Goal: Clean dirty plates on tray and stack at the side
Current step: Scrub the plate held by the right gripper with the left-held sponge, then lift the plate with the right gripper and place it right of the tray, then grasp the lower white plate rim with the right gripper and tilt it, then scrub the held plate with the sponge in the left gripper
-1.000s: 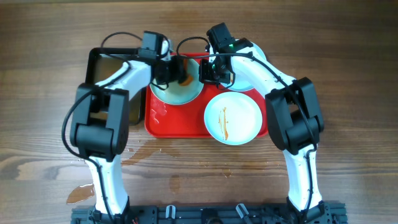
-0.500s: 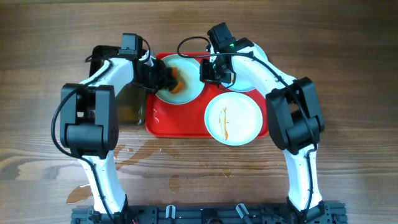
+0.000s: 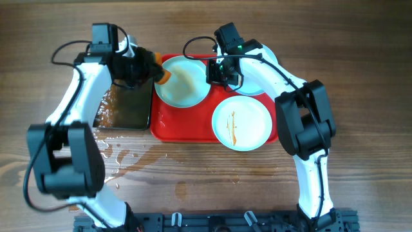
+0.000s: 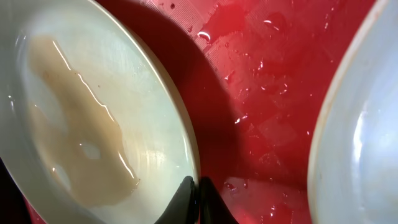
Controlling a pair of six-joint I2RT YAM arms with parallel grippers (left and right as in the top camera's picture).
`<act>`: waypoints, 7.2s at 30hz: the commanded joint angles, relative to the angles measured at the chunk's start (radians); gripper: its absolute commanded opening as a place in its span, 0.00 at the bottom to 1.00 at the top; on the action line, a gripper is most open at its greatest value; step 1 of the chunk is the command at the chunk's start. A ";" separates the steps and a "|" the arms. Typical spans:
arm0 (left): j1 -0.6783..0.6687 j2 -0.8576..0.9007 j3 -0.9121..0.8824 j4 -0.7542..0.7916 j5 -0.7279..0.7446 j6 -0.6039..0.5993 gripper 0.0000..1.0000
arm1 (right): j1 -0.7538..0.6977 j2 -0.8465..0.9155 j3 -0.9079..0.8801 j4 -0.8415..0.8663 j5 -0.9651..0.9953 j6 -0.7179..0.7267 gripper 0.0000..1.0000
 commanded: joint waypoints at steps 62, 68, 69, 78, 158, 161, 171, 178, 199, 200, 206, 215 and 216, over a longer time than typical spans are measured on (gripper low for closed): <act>-0.289 0.014 -0.004 0.041 -0.542 0.076 0.04 | -0.462 -0.464 -0.083 -0.235 0.400 -0.103 0.04; -0.328 0.032 -0.003 0.107 -0.542 0.076 0.04 | -0.746 -0.414 -0.236 -0.151 0.301 -0.048 0.04; -0.328 0.032 -0.004 0.111 -0.542 0.076 0.04 | -0.764 -0.412 -0.270 -0.128 0.286 -0.048 0.04; -0.328 0.032 -0.003 0.119 -0.541 0.076 0.04 | -0.796 -0.411 -0.511 -0.011 0.276 -0.024 0.13; -0.309 -0.040 -0.003 -0.024 -0.373 0.175 0.04 | 0.016 -0.262 -0.374 0.073 -0.016 0.066 0.38; -0.308 -0.040 -0.003 -0.043 -0.378 0.208 0.04 | 0.059 -0.249 -0.375 0.078 0.034 0.122 0.20; -0.308 -0.040 -0.003 -0.050 -0.377 0.208 0.04 | 0.081 -0.214 -0.377 0.080 -0.004 0.187 0.21; -0.308 -0.040 -0.003 -0.051 -0.377 0.208 0.04 | 0.076 -0.213 -0.388 0.125 -0.016 0.209 0.04; -0.309 0.161 -0.149 0.158 -0.516 0.312 0.04 | -0.035 -0.213 -0.384 0.176 -0.172 -0.026 0.04; -0.309 0.170 -0.149 0.150 -0.557 0.311 0.04 | -0.031 -0.213 -0.384 0.175 -0.171 -0.026 0.04; -0.256 0.172 -0.149 0.067 -0.731 0.251 0.04 | -0.028 -0.213 -0.384 0.182 -0.167 -0.026 0.04; -0.282 0.172 -0.148 0.032 0.009 0.545 0.04 | -0.028 -0.213 -0.384 0.195 -0.171 -0.023 0.04; -0.293 0.172 -0.149 0.032 0.000 0.544 0.04 | -0.028 -0.213 -0.384 0.195 -0.172 -0.022 0.04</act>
